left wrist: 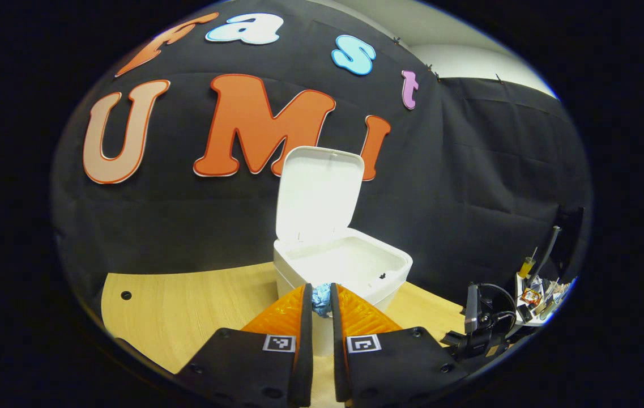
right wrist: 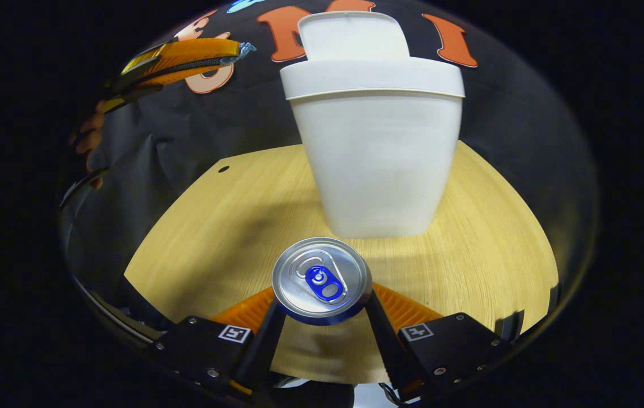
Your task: Press the lid of the desktop garbage bin to open it, pick up the crumpled paper on the desktop and throw it into the bin, then pick up the pop can on the desktop and drop it into the bin, and finally close the garbage bin lid.
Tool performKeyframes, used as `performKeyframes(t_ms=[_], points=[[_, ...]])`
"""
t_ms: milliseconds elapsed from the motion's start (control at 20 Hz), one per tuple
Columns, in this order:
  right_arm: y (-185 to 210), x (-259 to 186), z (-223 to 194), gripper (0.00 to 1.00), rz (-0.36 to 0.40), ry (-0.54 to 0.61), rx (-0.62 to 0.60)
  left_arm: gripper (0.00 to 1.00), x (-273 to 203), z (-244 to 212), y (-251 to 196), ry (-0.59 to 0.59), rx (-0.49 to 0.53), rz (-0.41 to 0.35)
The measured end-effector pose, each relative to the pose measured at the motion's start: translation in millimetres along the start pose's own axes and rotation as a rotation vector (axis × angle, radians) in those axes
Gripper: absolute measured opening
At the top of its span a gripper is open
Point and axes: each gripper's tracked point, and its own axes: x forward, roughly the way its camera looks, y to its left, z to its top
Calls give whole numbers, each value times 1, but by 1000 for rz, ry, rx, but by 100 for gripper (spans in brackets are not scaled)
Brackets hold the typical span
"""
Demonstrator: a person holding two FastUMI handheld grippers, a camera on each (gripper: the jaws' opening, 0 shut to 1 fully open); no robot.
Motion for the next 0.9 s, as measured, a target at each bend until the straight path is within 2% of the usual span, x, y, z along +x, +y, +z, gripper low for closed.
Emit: performKeyframes(t_ms=[500, 900], points=[[-37, -42, 1, 81, -131, -54, 111, 19, 47, -3, -28, 33, 44, -63], [-51, -70, 20, 81, -229, -125, 168, 19, 77, -13, -41, 77, 62, -104]])
